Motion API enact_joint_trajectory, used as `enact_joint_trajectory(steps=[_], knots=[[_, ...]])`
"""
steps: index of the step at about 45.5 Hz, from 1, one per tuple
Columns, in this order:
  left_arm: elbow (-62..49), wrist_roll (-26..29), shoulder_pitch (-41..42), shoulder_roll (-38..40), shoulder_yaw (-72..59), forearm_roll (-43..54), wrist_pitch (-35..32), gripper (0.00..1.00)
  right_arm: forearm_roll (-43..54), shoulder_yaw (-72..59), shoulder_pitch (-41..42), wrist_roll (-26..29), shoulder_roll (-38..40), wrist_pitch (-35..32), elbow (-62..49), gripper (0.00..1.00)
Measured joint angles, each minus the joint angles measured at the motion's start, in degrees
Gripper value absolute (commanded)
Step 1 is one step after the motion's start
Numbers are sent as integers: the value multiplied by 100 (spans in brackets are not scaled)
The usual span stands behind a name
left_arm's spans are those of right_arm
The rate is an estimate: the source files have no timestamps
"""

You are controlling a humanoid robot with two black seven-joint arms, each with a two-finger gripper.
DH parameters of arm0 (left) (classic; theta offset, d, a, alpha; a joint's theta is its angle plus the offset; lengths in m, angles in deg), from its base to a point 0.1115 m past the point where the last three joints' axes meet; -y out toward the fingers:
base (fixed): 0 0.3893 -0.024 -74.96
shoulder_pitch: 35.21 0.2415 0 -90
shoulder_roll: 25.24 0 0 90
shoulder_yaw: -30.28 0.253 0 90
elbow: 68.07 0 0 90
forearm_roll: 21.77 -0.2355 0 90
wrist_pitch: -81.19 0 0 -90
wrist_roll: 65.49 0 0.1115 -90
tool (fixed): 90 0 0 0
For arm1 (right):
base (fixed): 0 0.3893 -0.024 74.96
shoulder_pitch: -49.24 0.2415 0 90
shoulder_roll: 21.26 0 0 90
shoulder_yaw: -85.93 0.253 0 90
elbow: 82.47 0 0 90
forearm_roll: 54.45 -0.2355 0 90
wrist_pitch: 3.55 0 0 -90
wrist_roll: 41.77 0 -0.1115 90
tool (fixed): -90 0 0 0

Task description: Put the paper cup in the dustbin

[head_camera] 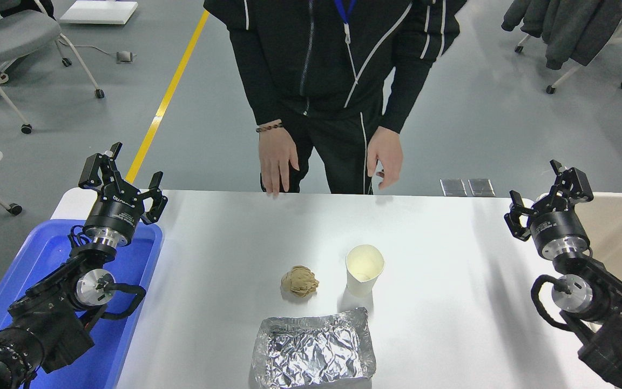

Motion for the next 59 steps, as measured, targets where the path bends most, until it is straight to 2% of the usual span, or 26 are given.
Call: enact_joint_trajectory(steps=[59], knots=[[3,0,0,0,-1,0,0,100,6,-9,-16,-1,106,3,1,100]])
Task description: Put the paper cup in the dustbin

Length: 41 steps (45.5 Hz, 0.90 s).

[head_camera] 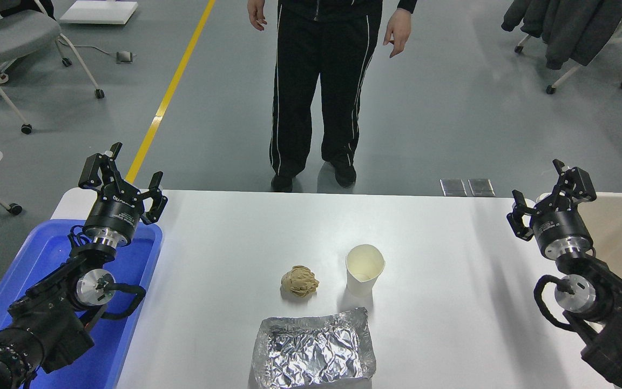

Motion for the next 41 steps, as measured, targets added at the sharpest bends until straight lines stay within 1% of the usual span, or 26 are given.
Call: enact_joint_trajectory(steps=[12,18,22,28,30,32,36,37,41], knots=[[-2,0,0,0,0,0,0,100,38,-91,157,28,293,28,0,100],[-3,0,0,0,0,-1,0,100,63,-576,453,38,585,35,0,100],[-3,0,0,0,0,-1,0,100,80,-1197,789,47,783,39,0,100],[-2,0,0,0,2,-1,0,100,158,-2569,1485,55,1000,42,1,100],[-2,0,0,0,3,-1,0,100,264,-3327,1895,56,1061,42,2,100],[-3,0,0,0,4,1,0,100,330,-3631,2058,56,1073,42,1,100],[-3,0,0,0,4,-1,0,100,632,-4715,2650,58,1076,34,16,100],[-2,0,0,1,3,0,0,100,812,-5216,2914,60,1038,19,22,100],[-1,0,0,-1,3,-1,0,100,1169,-5940,3274,63,924,4,36,100]])
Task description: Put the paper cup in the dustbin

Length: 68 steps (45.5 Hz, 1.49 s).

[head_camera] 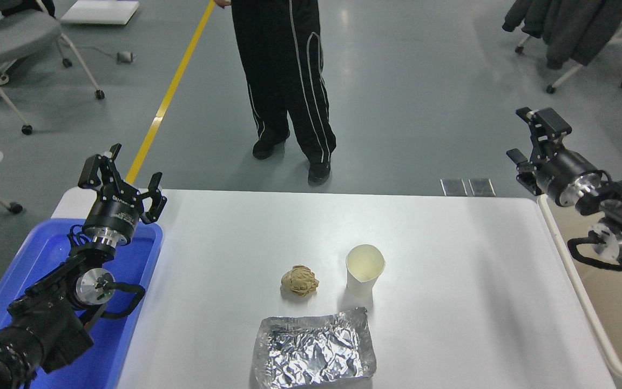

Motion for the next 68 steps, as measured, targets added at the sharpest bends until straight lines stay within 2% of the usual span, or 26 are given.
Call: enact_joint_trajectory(steps=[9,21,31,42,68], knots=[[-1,0,0,1,-2,1,0,100,1295,-1699,770,-1,-520,-26,89,100],[-3,0,0,1,-1,0,0,100,2445,-2867,1500,-1,-1261,-42,671,100],[-3,0,1,1,-1,0,0,100,2760,-3338,1746,1,-1928,-44,829,100],[-2,0,0,1,-1,1,0,100,2900,-3637,1518,13,-2600,-38,457,100],[-2,0,0,1,-1,1,0,100,2944,-3753,1015,17,-2948,-27,-277,100]])
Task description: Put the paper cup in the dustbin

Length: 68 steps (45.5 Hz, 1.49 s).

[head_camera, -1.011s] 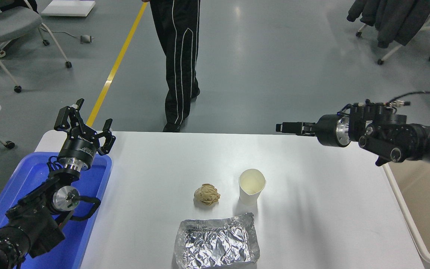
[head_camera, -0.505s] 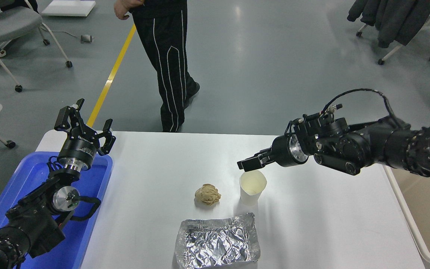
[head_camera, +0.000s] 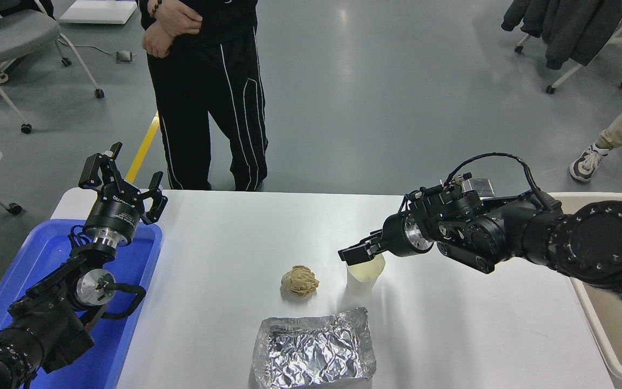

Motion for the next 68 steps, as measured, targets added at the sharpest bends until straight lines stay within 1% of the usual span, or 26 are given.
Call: enact_joint_trajectory(steps=[15,29,38,41,43,49,50,52,55,56,59,60,68], knots=[[1,0,0,0,-2,0,0,100,-18,-3,-25,-4,23,-2,-30,100],[-1,0,0,0,-2,0,0,100,-25,-4,-16,-13,211,-10,11,100],[-1,0,0,-1,-2,0,0,100,-6,-11,-191,-16,325,-8,7,100],[0,0,0,-1,-2,0,0,100,-3,-8,-283,-16,345,15,-9,99],[1,0,0,-1,-1,1,0,100,-3,4,-337,-17,355,25,-14,96],[1,0,0,0,-1,0,0,100,-30,47,-510,-18,379,137,-53,79],[1,0,0,0,-1,0,0,100,-37,54,-542,-18,383,186,-64,74],[1,0,0,-1,-1,1,0,100,-45,58,-588,-18,388,253,-72,57],[1,0,0,0,-1,0,0,100,-52,61,-645,-21,391,364,-82,25],[1,0,0,0,-1,0,0,100,-52,61,-655,-21,394,389,-86,18],[1,0,0,0,-1,0,0,100,-43,43,-679,-22,405,456,-94,6],[1,0,0,0,1,0,0,100,-33,34,-688,-23,415,477,-95,0],[1,0,0,0,1,0,0,100,-6,-4,-712,-27,484,545,-104,0]])
